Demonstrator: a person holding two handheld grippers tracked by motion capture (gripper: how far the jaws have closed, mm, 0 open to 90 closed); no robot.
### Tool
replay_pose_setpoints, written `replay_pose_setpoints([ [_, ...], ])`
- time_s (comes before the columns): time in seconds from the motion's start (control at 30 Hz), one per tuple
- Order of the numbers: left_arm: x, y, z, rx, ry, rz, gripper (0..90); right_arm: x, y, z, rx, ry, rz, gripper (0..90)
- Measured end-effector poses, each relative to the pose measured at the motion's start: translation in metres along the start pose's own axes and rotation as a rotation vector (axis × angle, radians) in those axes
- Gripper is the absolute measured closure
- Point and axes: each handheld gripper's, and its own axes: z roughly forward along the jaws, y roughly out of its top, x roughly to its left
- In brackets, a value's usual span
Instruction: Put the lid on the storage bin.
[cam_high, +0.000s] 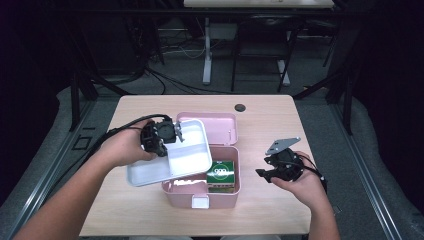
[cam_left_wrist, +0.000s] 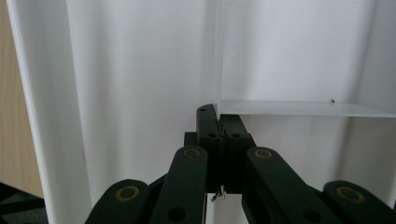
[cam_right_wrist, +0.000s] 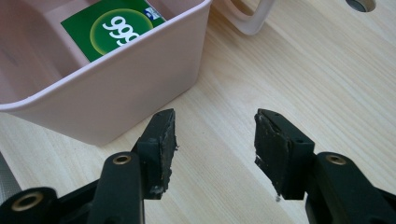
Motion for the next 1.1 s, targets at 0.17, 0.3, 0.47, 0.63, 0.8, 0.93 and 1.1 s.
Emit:
replay_pose_setpoints([
  [0.17,-0.005,0.019,0.006,-0.031,-0.014,0.040,89.1,-0.001,-0.001,0.000,-0.004,0.004,0.000,47.9],
  [0.3,-0.009,0.027,0.013,-0.033,-0.012,0.059,89.1,-0.001,-0.001,0.000,-0.003,0.005,0.002,47.9],
  [0.47,-0.010,0.035,0.017,-0.033,-0.022,0.076,89.1,0.000,0.000,0.002,0.004,0.002,0.000,47.9],
  [0.63,-0.013,0.050,0.022,-0.029,-0.033,0.103,89.1,-0.001,0.000,0.004,0.007,0.008,0.000,47.9],
  [0.8,-0.019,0.061,0.029,-0.016,-0.035,0.133,89.1,-0.001,-0.001,0.004,0.003,0.008,0.001,47.9],
  [0.93,-0.021,0.066,0.033,-0.011,-0.041,0.147,89.1,0.000,0.000,0.006,0.006,0.010,0.000,47.9],
  [1.1,-0.023,0.071,0.039,0.002,-0.038,0.167,89.1,0.000,0.000,0.007,0.004,0.009,-0.001,47.9],
])
